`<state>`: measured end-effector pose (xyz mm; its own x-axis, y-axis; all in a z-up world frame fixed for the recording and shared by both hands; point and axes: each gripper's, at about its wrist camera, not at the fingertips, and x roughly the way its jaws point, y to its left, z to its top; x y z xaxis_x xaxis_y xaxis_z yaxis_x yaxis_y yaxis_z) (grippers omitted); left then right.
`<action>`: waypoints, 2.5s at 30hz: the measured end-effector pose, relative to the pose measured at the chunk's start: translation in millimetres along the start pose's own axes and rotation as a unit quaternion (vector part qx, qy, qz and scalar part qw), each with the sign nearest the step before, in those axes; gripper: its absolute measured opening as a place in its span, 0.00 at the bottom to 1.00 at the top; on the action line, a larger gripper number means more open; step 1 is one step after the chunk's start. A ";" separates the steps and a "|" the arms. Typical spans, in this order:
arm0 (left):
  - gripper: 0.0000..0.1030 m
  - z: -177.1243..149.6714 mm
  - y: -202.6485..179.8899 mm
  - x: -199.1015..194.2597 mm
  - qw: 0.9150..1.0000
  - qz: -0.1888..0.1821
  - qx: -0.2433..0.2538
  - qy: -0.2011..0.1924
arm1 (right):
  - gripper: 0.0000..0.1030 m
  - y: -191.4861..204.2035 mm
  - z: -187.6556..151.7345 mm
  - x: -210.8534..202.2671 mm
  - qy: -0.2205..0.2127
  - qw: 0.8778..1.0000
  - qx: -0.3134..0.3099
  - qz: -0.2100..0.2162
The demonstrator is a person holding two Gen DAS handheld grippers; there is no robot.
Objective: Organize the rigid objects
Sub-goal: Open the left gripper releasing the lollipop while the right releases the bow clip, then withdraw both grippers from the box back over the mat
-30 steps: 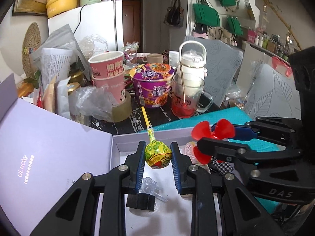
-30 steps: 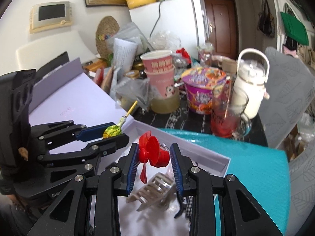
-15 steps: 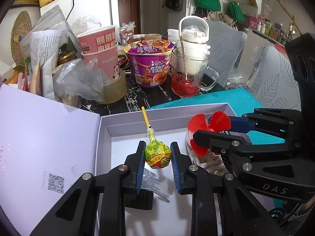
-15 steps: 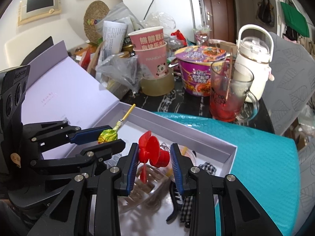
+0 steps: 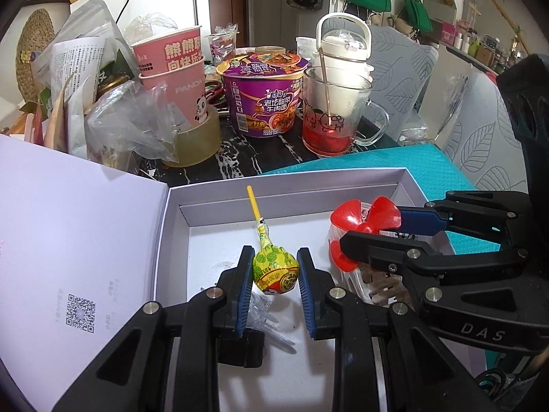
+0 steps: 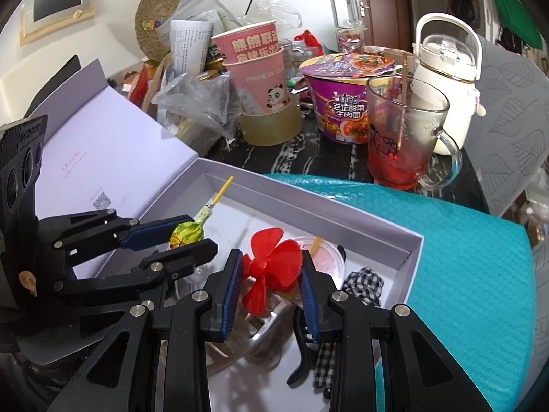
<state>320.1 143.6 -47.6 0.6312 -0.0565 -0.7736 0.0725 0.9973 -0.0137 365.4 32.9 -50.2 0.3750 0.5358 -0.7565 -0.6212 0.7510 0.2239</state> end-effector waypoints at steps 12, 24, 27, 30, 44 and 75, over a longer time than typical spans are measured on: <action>0.24 -2.7 -4.8 15.1 0.999 -0.020 0.000 0.035 | 0.31 1.7 -4.2 -3.7 0.031 0.999 -0.030 0.012; 0.24 0.8 0.7 16.8 0.999 -0.001 -0.028 0.040 | 0.39 3.8 -3.0 -6.0 0.036 0.999 -0.030 -0.005; 0.26 2.0 0.7 13.2 0.999 0.008 -0.029 0.034 | 0.52 5.6 -2.2 -8.9 0.034 0.999 -0.033 -0.015; 0.34 2.6 0.3 8.2 0.999 0.009 -0.027 0.027 | 0.54 6.4 -2.0 -12.7 0.028 0.999 -0.038 -0.019; 0.64 2.8 2.9 6.0 0.998 0.031 -0.045 0.029 | 0.54 8.0 -5.7 -24.4 0.019 0.997 -0.037 -0.061; 0.64 -3.6 -24.2 -174.8 0.991 0.088 -0.037 -0.092 | 0.61 72.1 -23.7 -167.8 -0.096 0.988 -0.058 -0.109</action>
<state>205.3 129.5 85.7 0.7600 0.1182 -0.6391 -0.1047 0.9927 0.0591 241.4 -11.9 78.3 0.6256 0.4371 -0.6462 -0.5809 0.8139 -0.0118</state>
